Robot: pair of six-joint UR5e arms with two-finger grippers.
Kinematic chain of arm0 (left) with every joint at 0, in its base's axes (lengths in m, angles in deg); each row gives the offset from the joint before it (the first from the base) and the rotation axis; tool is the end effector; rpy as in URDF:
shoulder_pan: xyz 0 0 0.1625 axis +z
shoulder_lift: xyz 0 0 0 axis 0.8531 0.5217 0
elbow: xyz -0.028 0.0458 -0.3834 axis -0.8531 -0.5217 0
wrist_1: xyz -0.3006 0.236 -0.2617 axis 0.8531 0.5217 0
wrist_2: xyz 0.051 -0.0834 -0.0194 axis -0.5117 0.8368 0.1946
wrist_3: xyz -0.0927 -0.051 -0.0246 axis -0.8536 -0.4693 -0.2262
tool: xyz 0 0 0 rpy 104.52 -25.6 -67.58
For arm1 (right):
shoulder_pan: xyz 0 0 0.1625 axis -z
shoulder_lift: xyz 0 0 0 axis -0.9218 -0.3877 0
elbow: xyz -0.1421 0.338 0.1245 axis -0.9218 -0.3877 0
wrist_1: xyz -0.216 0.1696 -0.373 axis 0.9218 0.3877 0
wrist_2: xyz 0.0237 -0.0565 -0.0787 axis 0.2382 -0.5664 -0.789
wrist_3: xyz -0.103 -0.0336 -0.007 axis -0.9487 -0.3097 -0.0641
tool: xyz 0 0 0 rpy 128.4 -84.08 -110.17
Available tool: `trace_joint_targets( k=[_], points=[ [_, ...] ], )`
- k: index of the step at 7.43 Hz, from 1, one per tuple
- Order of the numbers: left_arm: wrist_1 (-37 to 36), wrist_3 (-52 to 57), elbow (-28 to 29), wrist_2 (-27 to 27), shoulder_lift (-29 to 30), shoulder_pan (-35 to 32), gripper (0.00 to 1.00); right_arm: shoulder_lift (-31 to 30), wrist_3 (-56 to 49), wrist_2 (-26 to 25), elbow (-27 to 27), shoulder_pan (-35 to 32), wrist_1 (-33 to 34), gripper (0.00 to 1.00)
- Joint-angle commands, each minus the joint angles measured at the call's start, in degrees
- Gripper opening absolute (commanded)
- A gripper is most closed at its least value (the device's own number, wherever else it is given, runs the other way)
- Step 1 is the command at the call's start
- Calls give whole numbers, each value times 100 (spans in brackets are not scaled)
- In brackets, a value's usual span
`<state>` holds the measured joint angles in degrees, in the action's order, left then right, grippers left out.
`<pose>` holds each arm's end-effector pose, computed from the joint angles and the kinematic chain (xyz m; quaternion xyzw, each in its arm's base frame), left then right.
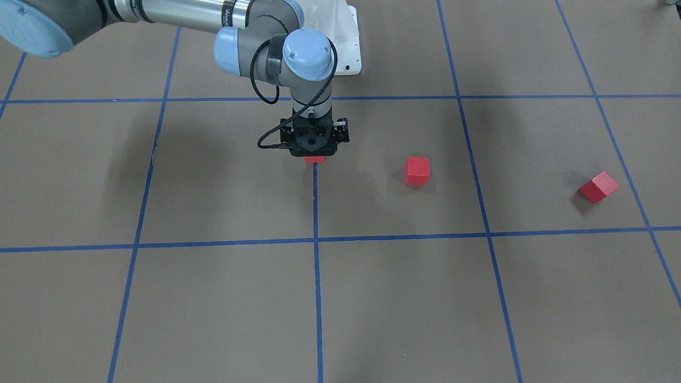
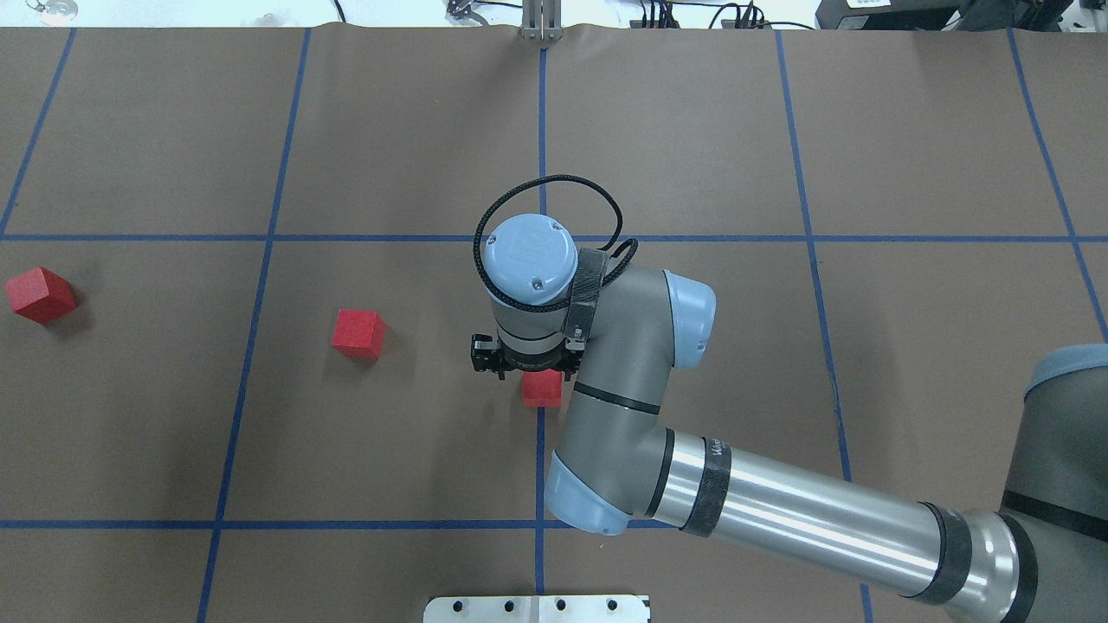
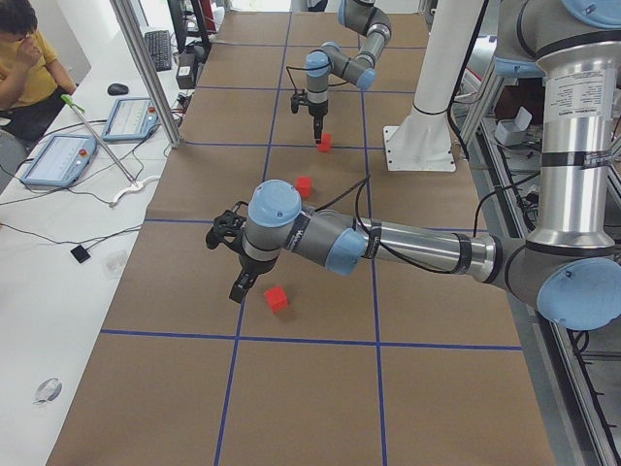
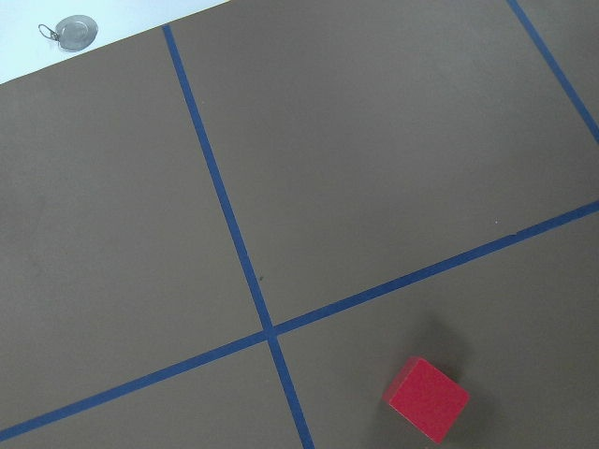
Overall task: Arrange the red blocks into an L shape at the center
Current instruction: 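Lower the red cube onto the centre grid line and open the right gripper, then withdraw the right gripper while the left gripper reaches toward the middle red cube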
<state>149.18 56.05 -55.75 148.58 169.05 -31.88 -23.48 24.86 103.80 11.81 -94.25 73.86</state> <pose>-0.0603 -0.5408 0.5092 0.2154 0.3676 0.1112 0.8979 -0.6149 -0.4226 0.1143 -0.0131 -0.3902 0.0143 0.9205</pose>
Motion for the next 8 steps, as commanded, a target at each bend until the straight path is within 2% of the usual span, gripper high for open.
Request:
trace_joint_targets(
  k=[1,2,4,6,7,8],
  points=[
    [459,-29,-7,1,-9,35,100,-257,-222,69,876,-657,576,99],
    [515,-152,-94,2,87,462,100,-659,-450,191,1298,-1095,578,99],
    [585,-1542,-444,2,333,1332,100,-1424,-2121,1040,1626,-2289,569,99],
    [1109,-3266,-727,-77,438,2447,100,-2180,-3722,1692,1619,-3563,578,99],
    [1148,-3726,-754,-86,727,2887,100,-2636,-4713,1912,1584,-4170,587,99],
    [1139,-4261,-754,-347,938,3457,100,-3032,-5724,2019,1531,-4654,595,99]
  ],
)
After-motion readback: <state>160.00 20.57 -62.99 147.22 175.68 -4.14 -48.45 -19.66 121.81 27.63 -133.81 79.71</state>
